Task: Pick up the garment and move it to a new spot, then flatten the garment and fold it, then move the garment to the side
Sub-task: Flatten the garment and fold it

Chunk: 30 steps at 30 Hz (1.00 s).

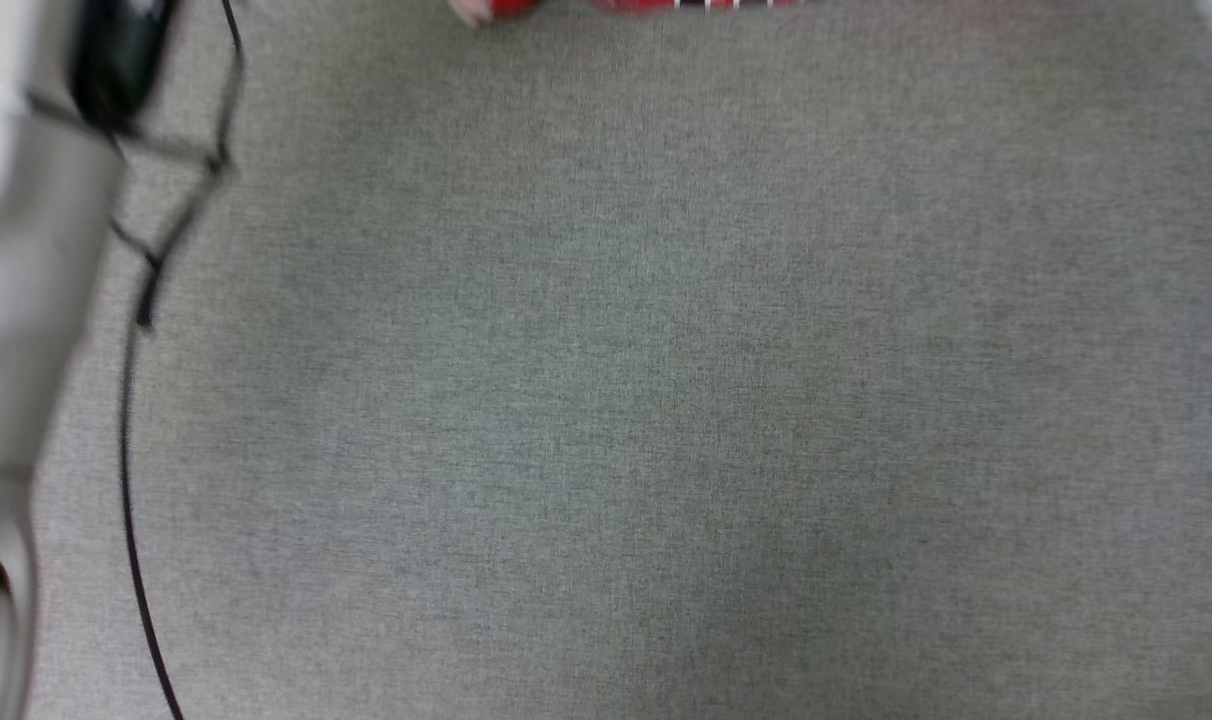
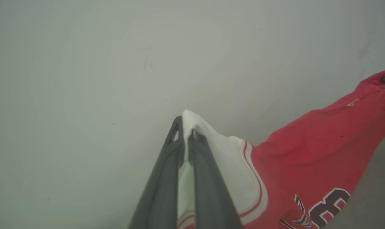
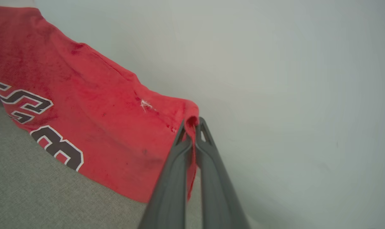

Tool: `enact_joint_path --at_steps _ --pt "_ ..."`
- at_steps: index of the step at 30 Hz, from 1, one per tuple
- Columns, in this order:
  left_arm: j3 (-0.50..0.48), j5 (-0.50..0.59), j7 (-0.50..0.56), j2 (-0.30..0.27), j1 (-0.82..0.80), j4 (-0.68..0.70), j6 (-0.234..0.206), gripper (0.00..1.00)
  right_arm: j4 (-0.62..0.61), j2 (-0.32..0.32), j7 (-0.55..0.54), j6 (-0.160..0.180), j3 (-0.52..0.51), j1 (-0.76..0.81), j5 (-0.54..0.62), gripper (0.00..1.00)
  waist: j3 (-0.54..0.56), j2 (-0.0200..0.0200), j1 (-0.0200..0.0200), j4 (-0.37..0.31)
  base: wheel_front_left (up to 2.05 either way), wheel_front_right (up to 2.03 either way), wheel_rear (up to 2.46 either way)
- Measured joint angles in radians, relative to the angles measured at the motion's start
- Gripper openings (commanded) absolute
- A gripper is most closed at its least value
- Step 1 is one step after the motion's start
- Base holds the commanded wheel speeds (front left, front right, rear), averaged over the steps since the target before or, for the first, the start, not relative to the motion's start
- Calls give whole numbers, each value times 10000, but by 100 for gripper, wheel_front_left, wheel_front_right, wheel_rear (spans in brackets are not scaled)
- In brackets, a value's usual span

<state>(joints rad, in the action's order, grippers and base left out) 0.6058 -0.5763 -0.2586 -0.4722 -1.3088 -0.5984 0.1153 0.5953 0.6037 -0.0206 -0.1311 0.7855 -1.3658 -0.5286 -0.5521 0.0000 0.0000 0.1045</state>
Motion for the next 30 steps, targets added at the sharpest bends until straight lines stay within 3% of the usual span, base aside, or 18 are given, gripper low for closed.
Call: enact_joint_path --at_steps 9,20,30 --pt "161 -265 -15 10 3878 1528 -531 0 -355 299 479 0 600 2699 -844 0 903 0 -1 1 0 0 0" --pt "370 -884 94 -930 8339 3624 -1444 0 -817 686 792 0 700 5895 -1597 0 2611 0 -2 -66 0 0 0" --pt "621 -1699 546 -1544 11653 5254 -2545 0 -1427 968 895 0 40 8787 -1850 0 4189 0 -3 -134 0 0 0"
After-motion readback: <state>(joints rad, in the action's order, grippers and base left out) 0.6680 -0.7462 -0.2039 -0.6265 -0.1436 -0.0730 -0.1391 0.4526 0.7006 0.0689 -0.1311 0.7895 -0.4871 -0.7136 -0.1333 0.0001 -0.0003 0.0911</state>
